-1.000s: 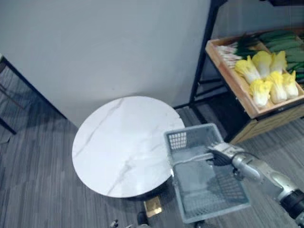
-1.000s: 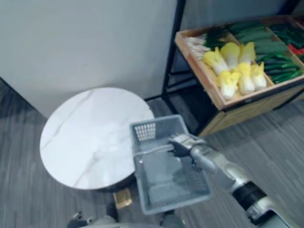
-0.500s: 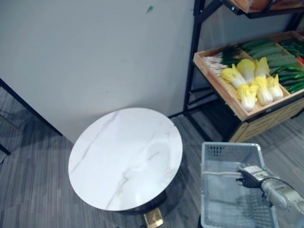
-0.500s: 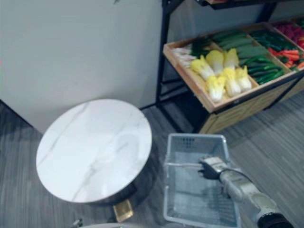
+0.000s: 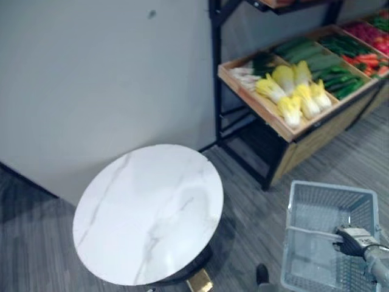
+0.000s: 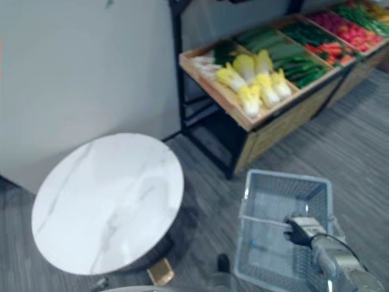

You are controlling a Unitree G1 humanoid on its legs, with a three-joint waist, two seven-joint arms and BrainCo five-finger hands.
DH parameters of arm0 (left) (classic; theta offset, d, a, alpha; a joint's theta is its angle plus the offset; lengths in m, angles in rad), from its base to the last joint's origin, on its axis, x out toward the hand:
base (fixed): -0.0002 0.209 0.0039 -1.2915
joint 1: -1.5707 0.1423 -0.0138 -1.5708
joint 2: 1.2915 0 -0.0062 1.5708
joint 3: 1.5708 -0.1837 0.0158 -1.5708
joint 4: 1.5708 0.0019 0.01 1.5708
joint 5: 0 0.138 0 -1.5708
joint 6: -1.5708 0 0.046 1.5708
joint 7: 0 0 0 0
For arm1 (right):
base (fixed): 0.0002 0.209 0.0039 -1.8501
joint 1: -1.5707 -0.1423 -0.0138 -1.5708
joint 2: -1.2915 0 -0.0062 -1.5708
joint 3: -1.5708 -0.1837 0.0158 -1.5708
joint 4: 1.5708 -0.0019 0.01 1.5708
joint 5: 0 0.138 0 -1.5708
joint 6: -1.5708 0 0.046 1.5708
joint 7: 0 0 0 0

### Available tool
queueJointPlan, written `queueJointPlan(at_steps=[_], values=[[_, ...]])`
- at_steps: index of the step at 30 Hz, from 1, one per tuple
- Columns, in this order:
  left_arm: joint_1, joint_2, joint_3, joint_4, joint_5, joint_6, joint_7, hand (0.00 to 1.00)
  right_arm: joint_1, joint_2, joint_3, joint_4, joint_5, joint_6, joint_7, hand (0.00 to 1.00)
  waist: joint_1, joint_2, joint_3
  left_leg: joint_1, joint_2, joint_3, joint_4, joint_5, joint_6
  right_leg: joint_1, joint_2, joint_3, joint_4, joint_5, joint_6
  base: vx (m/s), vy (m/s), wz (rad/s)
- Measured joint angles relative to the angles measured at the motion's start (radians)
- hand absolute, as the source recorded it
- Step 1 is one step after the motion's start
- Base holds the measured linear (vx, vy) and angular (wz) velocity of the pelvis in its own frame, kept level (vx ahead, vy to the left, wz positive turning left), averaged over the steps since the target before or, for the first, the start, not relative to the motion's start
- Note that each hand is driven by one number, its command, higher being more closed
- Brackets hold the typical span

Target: Pick vegetable in the basket

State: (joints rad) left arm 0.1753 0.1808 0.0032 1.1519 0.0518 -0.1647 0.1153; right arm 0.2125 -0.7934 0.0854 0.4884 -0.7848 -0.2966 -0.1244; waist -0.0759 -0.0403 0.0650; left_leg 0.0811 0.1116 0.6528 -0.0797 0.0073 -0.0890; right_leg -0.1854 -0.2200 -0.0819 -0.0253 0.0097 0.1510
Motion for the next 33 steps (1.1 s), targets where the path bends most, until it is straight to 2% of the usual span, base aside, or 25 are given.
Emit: queueJointPlan(at_steps=[1, 2, 3, 4, 5, 6, 7, 8, 9, 10, 11, 12, 14, 15, 16, 17, 18, 19, 20, 22, 25, 27, 29, 31, 33], values=[[-0.001, -0.002, 0.0, -0.001, 0.0, 0.0, 0.001, 0.0, -0.009, 0.012, 0.0, 0.009, 0.0, 0.003, 0.0, 1.0, -0.003, 0.031, -0.001, -0.002, 0.027, 0.029, 0.002, -0.002, 0.005, -0.001, 0.007, -0.044, 0.033, -0.005, -0.035, -0.05, 0.029, -0.95], [0.0, -0.008, 0.002, -0.005, 0.001, -0.001, 0.001, 0.0, -0.031, 0.033, 0.0, 0.033, 0.0, 0.003, 0.0, 1.0, -0.006, 0.046, 0.011, -0.005, 0.075, 0.061, 0.046, -0.013, 0.009, -0.035, 0.005, -0.122, 0.191, -0.008, -0.115, 0.04, -0.002, -0.92], [0.002, 0.009, 0.009, -0.016, 0.001, -0.001, 0.001, 0.0, -0.032, 0.034, 0.0, 0.049, -0.001, 0.004, 0.001, 1.0, -0.005, 0.023, 0.018, 0.007, 0.094, 0.086, 0.102, -0.038, 0.003, -0.032, -0.014, -0.185, 0.325, 0.009, -0.179, 0.08, 0.0, -0.96], [0.004, 0.022, 0.023, -0.021, 0.001, 0.0, 0.0, 0.0, -0.034, 0.03, 0.0, 0.057, 0.0, 0.004, 0.001, 1.0, 0.003, 0.001, 0.019, 0.01, 0.086, 0.098, 0.14, -0.06, 0.001, -0.029, -0.023, -0.199, 0.335, 0.035, -0.187, 0.07, -0.073, -1.49], [0.001, -0.003, 0.051, -0.008, 0.001, 0.003, -0.004, 0.0, -0.078, 0.022, -0.015, 0.081, 0.0, 0.022, -0.004, 1.0, 0.025, 0.016, 0.024, -0.007, 0.118, 0.1, 0.162, -0.089, 0.03, -0.025, 0.037, -0.165, 0.229, 0.12, -0.191, -0.02, -0.085, -1.37], [-0.001, -0.012, 0.055, -0.004, 0.001, -0.002, -0.005, 0.0, -0.093, 0.021, -0.025, 0.084, 0.0, 0.029, -0.004, 1.0, 0.021, 0.057, 0.023, -0.001, 0.142, 0.125, 0.146, -0.083, 0.023, -0.022, 0.037, -0.16, 0.23, 0.098, -0.206, -0.04, -0.076, -1.21], [-0.01, -0.025, 0.06, -0.004, -0.001, -0.004, -0.006, 0.0, -0.1, 0.026, -0.032, 0.086, 0.0, 0.032, -0.002, 1.0, 0.015, 0.058, 0.026, -0.003, 0.143, 0.148, 0.145, -0.071, 0.008, -0.041, 0.012, -0.172, 0.331, 0.032, -0.218, 0.0, -0.022, -0.5], [-0.016, -0.023, 0.058, -0.004, -0.001, -0.007, -0.005, 0.0, -0.107, 0.027, -0.032, 0.104, 0.0, 0.031, -0.002, 1.0, 0.009, 0.049, 0.027, -0.002, 0.14, 0.163, 0.154, -0.067, 0.008, -0.063, -0.048, -0.183, 0.507, -0.056, -0.194, 0.03, -0.043, -0.44], [-0.017, -0.022, 0.06, -0.002, -0.001, -0.007, -0.005, 0.0, -0.113, 0.027, -0.032, 0.124, 0.0, 0.036, -0.001, 1.0, 0.004, 0.055, 0.03, -0.005, 0.143, 0.176, 0.168, -0.063, 0.008, -0.051, -0.091, -0.182, 0.556, -0.07, -0.195, 0.02, -0.137, -0.64], [-0.014, -0.022, 0.06, 0.003, -0.003, -0.003, -0.008, 0.0, -0.121, 0.027, -0.031, 0.128, 0.0, 0.036, 0.001, 1.0, 0.007, 0.046, 0.028, -0.024, 0.156, 0.197, 0.206, -0.062, 0.006, -0.035, -0.134, -0.172, 0.537, -0.068, -0.164, 0.01, -0.191, -0.62], [-0.013, -0.018, 0.059, 0.002, -0.006, 0.0, -0.008, 0.0, -0.126, 0.027, -0.028, 0.122, 0.0, 0.036, 0.001, 1.0, 0.009, 0.044, 0.027, -0.046, 0.175, 0.209, 0.233, -0.062, 0.006, -0.035, -0.144, -0.16, 0.507, -0.076, -0.106, -0.06, -0.388, -0.71], [-0.023, -0.011, 0.063, 0.004, -0.008, 0.001, -0.006, 0.0, -0.146, 0.027, -0.026, 0.113, 0.0, 0.034, 0.002, 1.0, 0.003, 0.034, 0.04, -0.074, 0.216, 0.217, 0.28, -0.054, -0.008, -0.037, -0.125, -0.159, 0.456, -0.117, 0.002, -0.08, -0.385, -0.63], [-0.028, -0.018, 0.082, 0.003, -0.009, 0.001, -0.005, 0.0, -0.172, 0.026, -0.019, 0.11, 0.0, 0.035, 0.002, 1.0, 0.017, 0.051, 0.054, -0.08, 0.26, 0.241, 0.292, -0.027, -0.048, -0.039, -0.072, -0.169, 0.409, -0.186, -0.001, -0.07, -0.397, -0.71], [-0.035, -0.05, 0.088, 0.012, -0.009, 0.002, -0.006, 0.0, -0.181, 0.025, -0.019, 0.104, 0.001, 0.043, 0.0, 1.0, 0.014, 0.086, 0.072, -0.078, 0.309, 0.24, 0.29, 0.007, -0.052, -0.04, -0.015, -0.177, 0.41, -0.191, -0.015, -0.06, -0.425, -0.47], [-0.032, -0.07, 0.089, 0.011, -0.009, 0.001, -0.008, 0.0, -0.176, 0.025, -0.019, 0.098, 0.001, 0.047, 0.002, 1.0, -0.003, 0.106, 0.07, -0.073, 0.342, 0.223, 0.294, 0.051, -0.034, -0.036, 0.019, -0.183, 0.428, -0.211, -0.049, -0.08, -0.491, -0.25], [-0.032, -0.073, 0.091, 0.011, -0.008, 0.001, -0.011, 0.0, -0.167, 0.025, -0.019, 0.088, 0.001, 0.047, 0.002, 1.0, -0.003, 0.108, 0.07, -0.069, 0.356, 0.209, 0.299, 0.076, -0.018, -0.034, 0.032, -0.183, 0.438, -0.221, -0.064, -0.07, -0.474, -0.24], [-0.032, -0.066, 0.091, 0.007, -0.008, 0.001, -0.01, 0.0, -0.147, 0.025, -0.019, 0.05, 0.001, 0.047, 0.001, 1.0, -0.001, 0.101, 0.072, -0.071, 0.377, 0.18, 0.324, 0.126, 0.037, -0.034, 0.053, -0.171, 0.444, -0.234, -0.082, -0.06, -0.395, -0.42], [-0.028, -0.056, 0.095, 0.001, -0.009, 0.001, -0.011, 0.0, -0.144, 0.026, -0.019, 0.016, 0.004, 0.044, 0.001, 1.0, -0.001, 0.083, 0.081, -0.085, 0.374, 0.115, 0.363, 0.166, 0.057, -0.03, 0.061, -0.145, 0.44, -0.243, -0.094, -0.04, -0.342, -0.47], [-0.029, -0.057, 0.104, -0.002, -0.01, 0.001, -0.01, 0.0, -0.144, 0.026, -0.019, 0.005, 0.007, 0.044, 0.0, 1.0, -0.001, 0.075, 0.085, -0.101, 0.353, 0.048, 0.384, 0.162, 0.05, -0.025, 0.059, -0.132, 0.434, -0.244, -0.096, -0.02, -0.246, -0.45], [-0.022, -0.061, 0.122, -0.012, -0.011, -0.001, -0.003, 0.0, -0.151, 0.03, -0.004, 0.001, 0.019, 0.045, -0.002, 1.0, 0.013, 0.049, 0.093, -0.123, 0.221, -0.209, 0.414, 0.055, -0.002, 0.001, 0.055, -0.076, 0.391, -0.229, -0.116, 0.0, -0.181, -0.61], [-0.02, -0.07, 0.121, -0.023, -0.011, -0.009, -0.003, 0.0, -0.174, 0.032, 0.052, 0.015, 0.022, 0.044, -0.003, 1.0, 0.06, 0.048, 0.092, -0.175, 0.082, -0.407, 0.456, -0.06, -0.009, 0.03, 0.094, -0.004, 0.311, -0.198, -0.134, 0.03, -0.063, -0.81], [-0.009, -0.071, 0.117, -0.036, -0.013, -0.009, -0.006, 0.0, -0.188, 0.044, 0.094, 0.037, 0.036, 0.037, -0.001, 1.0, 0.076, 0.049, 0.093, -0.223, 0.017, -0.45, 0.46, -0.1, 0.009, 0.061, 0.121, 0.015, 0.286, -0.187, -0.15, 0.08, -0.008, -0.61], [-0.005, -0.07, 0.111, -0.041, -0.013, -0.011, -0.013, 0.0, -0.191, 0.045, 0.098, 0.041, 0.042, 0.036, -0.001, 1.0, 0.081, 0.051, 0.094, -0.26, -0.03, -0.449, 0.379, -0.098, 0.013, 0.076, 0.125, 0.033, 0.285, -0.194, -0.157, 0.15, 0.085, -0.33], [-0.005, -0.071, 0.101, -0.041, -0.013, -0.017, -0.013, 0.0, -0.195, 0.045, 0.096, 0.041, 0.046, 0.037, -0.002, 1.0, 0.085, 0.06, 0.099, -0.298, -0.058, -0.463, 0.257, -0.066, 0.016, 0.081, 0.121, 0.053, 0.285, -0.209, -0.138, 0.2, 0.155, -0.32], [-0.005, -0.076, 0.088, -0.04, -0.013, -0.022, -0.013, 0.0, -0.195, 0.045, 0.097, 0.044, 0.046, 0.037, -0.002, 1.0, 0.094, 0.077, 0.106, -0.304, -0.061, -0.499, 0.163, -0.026, 0.002, 0.086, 0.123, 0.071, 0.3, -0.234, -0.113, 0.21, 0.198, -0.39]])
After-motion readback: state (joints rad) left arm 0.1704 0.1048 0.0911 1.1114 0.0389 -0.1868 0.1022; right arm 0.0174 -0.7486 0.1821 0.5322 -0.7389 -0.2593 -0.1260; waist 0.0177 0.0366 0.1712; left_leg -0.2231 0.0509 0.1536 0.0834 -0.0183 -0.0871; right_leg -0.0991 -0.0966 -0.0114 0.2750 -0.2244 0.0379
